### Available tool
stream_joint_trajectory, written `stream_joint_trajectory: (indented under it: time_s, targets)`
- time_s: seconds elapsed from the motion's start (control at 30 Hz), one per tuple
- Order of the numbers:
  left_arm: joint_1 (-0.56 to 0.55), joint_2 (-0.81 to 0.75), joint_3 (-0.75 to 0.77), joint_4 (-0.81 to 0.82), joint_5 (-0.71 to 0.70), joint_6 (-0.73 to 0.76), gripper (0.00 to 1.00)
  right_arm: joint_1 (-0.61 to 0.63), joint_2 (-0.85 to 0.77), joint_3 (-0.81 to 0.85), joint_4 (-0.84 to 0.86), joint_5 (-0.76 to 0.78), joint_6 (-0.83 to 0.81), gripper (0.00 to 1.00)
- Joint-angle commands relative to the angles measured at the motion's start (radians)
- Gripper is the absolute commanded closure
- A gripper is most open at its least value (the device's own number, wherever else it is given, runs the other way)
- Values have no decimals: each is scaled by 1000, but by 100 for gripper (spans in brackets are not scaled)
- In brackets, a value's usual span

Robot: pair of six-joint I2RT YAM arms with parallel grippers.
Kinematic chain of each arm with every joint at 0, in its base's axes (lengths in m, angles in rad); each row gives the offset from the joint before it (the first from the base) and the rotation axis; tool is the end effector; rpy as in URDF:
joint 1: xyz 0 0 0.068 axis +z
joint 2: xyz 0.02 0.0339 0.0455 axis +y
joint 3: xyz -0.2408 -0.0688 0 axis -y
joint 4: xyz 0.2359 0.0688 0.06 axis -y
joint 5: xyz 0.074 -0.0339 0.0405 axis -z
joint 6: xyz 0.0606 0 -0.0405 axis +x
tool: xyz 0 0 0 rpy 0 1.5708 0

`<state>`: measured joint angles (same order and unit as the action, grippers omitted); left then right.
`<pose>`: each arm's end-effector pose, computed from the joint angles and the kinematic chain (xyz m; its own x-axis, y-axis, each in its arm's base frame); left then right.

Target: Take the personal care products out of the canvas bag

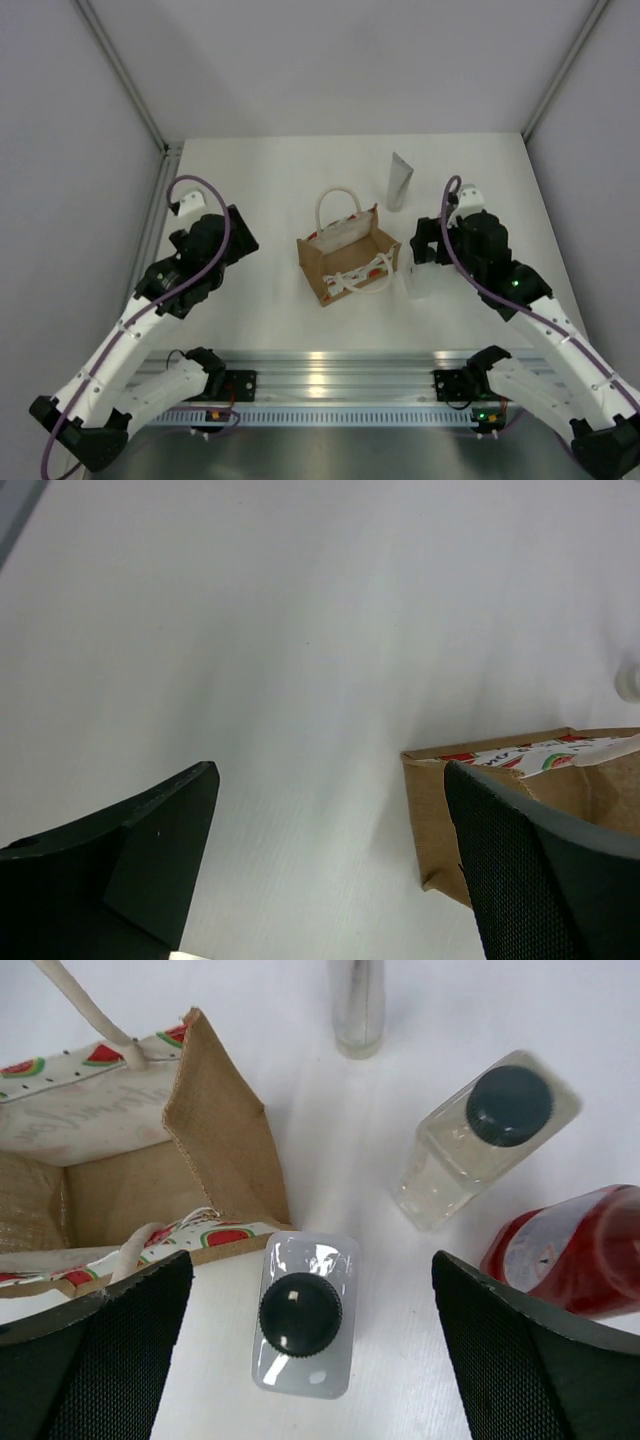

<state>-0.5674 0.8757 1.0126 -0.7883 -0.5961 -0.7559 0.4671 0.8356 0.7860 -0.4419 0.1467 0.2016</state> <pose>0.1785 -0.0734 0.3148 -0.4189 -0.4062 -0.8121 -0.3011 0.9059 -0.2978 0.1961 0.0890 0.2771 -0.4790 -0.0197 -0.8776 -0.2393 0.9648 0.1089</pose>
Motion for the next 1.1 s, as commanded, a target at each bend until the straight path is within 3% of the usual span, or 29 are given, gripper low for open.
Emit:
stream_joint_trajectory:
  time_s: [0.0, 0.27, 0.47, 0.7, 1.07]
  targets:
    - [11, -29, 72, -116, -62, 79, 2, -8, -62, 123, -102, 73, -33, 1]
    - [11, -147, 72, -175, -172, 217, 2, -8, -110, 216, -259, 238, -50, 0]
    - [11, -234, 64, -175, -136, 265, 2, -8, -162, 239, -360, 330, -30, 0]
    - [11, -299, 54, -175, -142, 313, 2, -7, -283, 228, -383, 369, -28, 1]
    - [11, -337, 41, -172, -146, 279, 2, -7, -322, 199, -382, 410, -22, 1]
